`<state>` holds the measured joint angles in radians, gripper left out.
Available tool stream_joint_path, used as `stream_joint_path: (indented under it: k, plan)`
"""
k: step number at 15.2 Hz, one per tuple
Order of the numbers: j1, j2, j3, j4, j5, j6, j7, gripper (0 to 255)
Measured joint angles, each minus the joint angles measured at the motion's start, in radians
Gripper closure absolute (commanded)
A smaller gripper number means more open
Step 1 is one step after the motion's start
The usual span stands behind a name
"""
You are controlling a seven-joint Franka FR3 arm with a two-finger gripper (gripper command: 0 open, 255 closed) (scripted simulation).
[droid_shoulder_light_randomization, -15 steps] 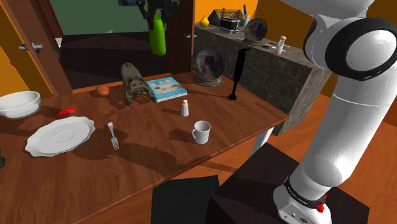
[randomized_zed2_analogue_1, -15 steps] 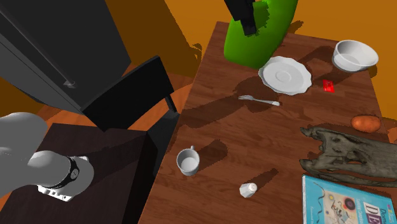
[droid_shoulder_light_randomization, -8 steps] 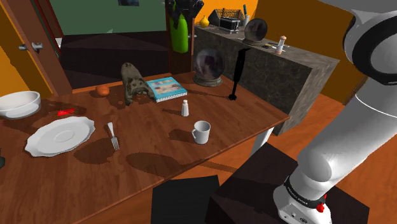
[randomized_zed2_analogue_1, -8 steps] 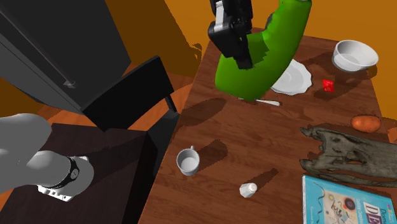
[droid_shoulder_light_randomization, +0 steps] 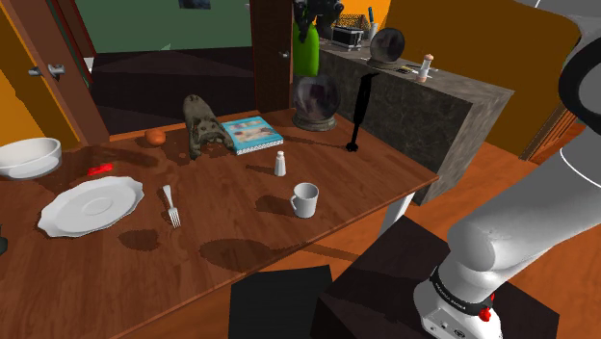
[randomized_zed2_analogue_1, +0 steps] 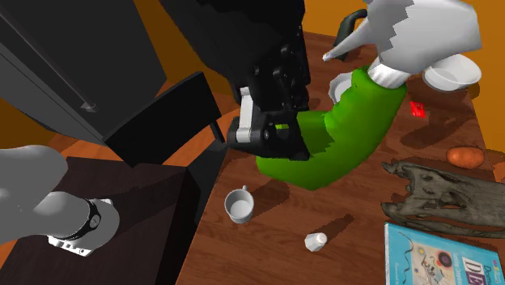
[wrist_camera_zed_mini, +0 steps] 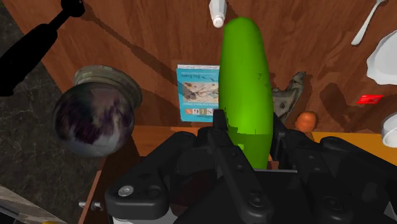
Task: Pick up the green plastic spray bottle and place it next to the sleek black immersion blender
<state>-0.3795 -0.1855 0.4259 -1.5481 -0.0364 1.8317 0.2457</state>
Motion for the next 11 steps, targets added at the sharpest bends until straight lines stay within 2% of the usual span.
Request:
stream_joint_path:
  k: [6, 11]
  plan:
    - [-0.044, -0.06, -0.12, -0.071, 0.074, 0.019, -0.17, 255]
    - [-0.079, -0.056, -0.207, -0.069, 0.11, 0.016, -0.295, 255]
